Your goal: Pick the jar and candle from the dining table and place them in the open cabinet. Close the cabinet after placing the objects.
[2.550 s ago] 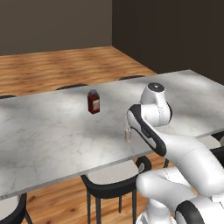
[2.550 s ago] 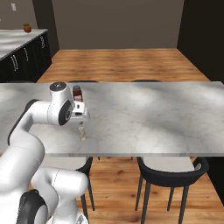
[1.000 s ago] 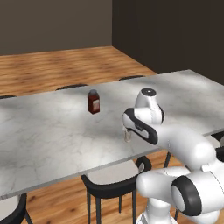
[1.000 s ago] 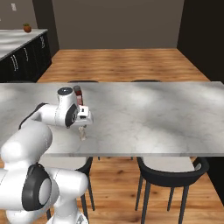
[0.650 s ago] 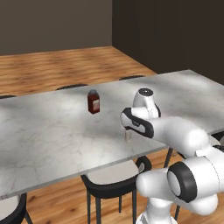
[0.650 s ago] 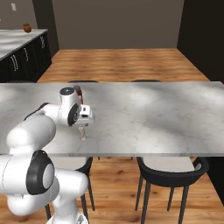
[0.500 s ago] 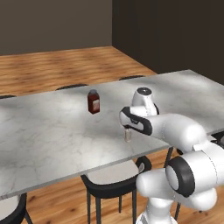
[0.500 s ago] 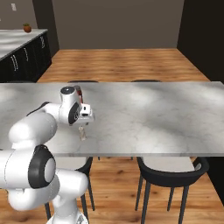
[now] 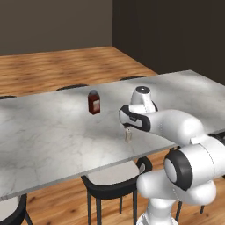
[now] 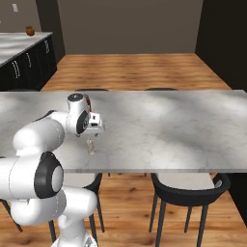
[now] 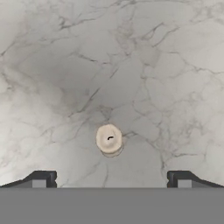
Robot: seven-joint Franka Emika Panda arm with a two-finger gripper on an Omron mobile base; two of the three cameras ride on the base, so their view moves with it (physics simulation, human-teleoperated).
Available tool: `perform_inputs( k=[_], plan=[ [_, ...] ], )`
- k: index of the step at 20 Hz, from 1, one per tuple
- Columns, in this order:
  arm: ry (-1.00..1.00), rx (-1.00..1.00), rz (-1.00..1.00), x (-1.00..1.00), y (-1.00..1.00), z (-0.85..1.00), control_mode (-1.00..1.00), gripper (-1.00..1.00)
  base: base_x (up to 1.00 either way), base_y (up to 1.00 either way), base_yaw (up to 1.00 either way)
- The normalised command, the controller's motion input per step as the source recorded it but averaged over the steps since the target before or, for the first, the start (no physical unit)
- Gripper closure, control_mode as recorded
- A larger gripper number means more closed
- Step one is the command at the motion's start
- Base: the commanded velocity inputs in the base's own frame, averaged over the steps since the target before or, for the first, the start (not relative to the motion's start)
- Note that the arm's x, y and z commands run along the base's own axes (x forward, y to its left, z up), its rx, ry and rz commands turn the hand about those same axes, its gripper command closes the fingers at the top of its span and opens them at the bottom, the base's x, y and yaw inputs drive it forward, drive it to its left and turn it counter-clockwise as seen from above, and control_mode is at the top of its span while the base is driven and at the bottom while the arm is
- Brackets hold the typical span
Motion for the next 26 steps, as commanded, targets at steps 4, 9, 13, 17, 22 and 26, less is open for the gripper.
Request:
perform_inputs(
  k=[4, 9, 13, 17, 22, 26],
  plan=[
    [0.0, 0.0, 0.0, 0.0, 0.0, -0.32, -1.0, -1.0, 0.0, 0.0, 0.0],
    [0.0, 0.0, 0.0, 0.0, 0.0, -0.45, -1.0, -1.0, 0.0, 0.0, 0.0],
    [0.0, 0.0, 0.0, 0.01, 0.02, -0.27, -1.0, -1.0, 0.0, 0.0, 0.0],
    [0.0, 0.0, 0.0, 0.09, 0.01, -0.01, -1.0, -1.0, 0.0, 0.0, 0.0],
    [0.0, 0.0, 0.0, 0.12, 0.04, 0.0, -1.0, -1.0, 0.0, 0.0, 0.0],
    [0.0, 0.0, 0.0, 0.03, 0.02, 0.0, -1.0, -1.0, 0.0, 0.0, 0.0]
  ],
)
